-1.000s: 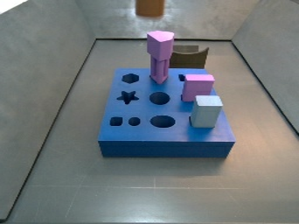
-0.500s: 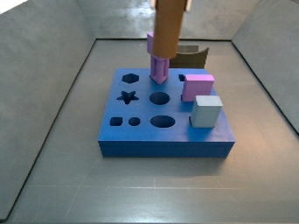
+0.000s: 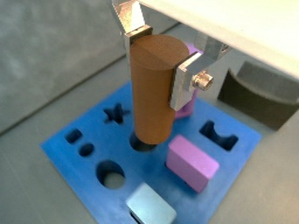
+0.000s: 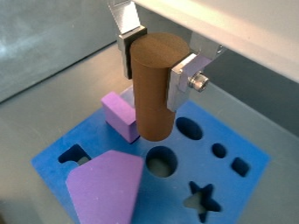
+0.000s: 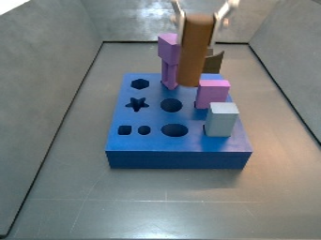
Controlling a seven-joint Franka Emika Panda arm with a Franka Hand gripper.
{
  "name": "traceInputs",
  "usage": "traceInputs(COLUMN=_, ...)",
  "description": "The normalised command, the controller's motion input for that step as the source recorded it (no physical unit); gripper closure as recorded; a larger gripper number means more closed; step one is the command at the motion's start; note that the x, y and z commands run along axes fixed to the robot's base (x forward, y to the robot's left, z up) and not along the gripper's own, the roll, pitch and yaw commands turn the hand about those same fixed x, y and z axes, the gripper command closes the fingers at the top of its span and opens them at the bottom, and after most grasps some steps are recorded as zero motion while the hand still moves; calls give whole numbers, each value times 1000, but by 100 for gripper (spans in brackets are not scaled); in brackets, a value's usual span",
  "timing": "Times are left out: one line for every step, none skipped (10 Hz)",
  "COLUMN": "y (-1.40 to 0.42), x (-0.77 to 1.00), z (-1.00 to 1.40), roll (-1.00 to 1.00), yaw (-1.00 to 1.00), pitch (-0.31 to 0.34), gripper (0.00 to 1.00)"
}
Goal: Pick up the round object. Move to above the board. Insert the round object.
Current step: Insert the round object.
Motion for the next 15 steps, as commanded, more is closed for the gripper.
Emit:
traceInputs(y=74, x=91, z=-383, roll=0, yaw=-57, pitch=0, gripper=100)
traceInputs(y=29, x=71, z=-186, roll=-146, yaw=-54, pitch=0, gripper=100)
traceInputs(y=0, x=63, z=-120, roll=-103, yaw=-43, pitch=0, gripper=100)
traceInputs(y=40, x=0, z=-231, roll=0, yaw=0, pitch=0, gripper=100)
traceInputs(y=120, x=-97, z=-320, roll=29, yaw=-74, pitch=-77, gripper=100)
traceInputs(y=191, x=-189, z=-340, roll=0, yaw=-123, pitch=-100, gripper=100)
traceInputs(y=160, x=-120, z=-174, roll=0, yaw=-117, pitch=0, gripper=100)
traceInputs(y=0, x=-51, z=-34, roll=0, yaw=-86, pitch=0, gripper=100)
traceInputs(y=0, x=-140, z=0, roll=0, yaw=-66, pitch=-26, gripper=100)
traceInputs(y=0, x=-186, z=0, roll=0, yaw=-69, pitch=-69, gripper=100)
traceInputs(y=0, x=-197, z=-120, roll=0, yaw=-97, pitch=-69, gripper=100)
traceInputs(y=17, x=-211, z=-149, roll=0, yaw=-117, pitch=-69, gripper=100)
traceInputs(y=0, x=-254, z=-203, roll=0, yaw=-111, pitch=-131, gripper=100)
traceInputs(y=0, x=-109, z=-280, roll=-123, yaw=-69, pitch=-103, gripper=100)
traceInputs(y=-23, x=-80, z=-277, roll=-126, yaw=-51, pitch=-89, gripper=100)
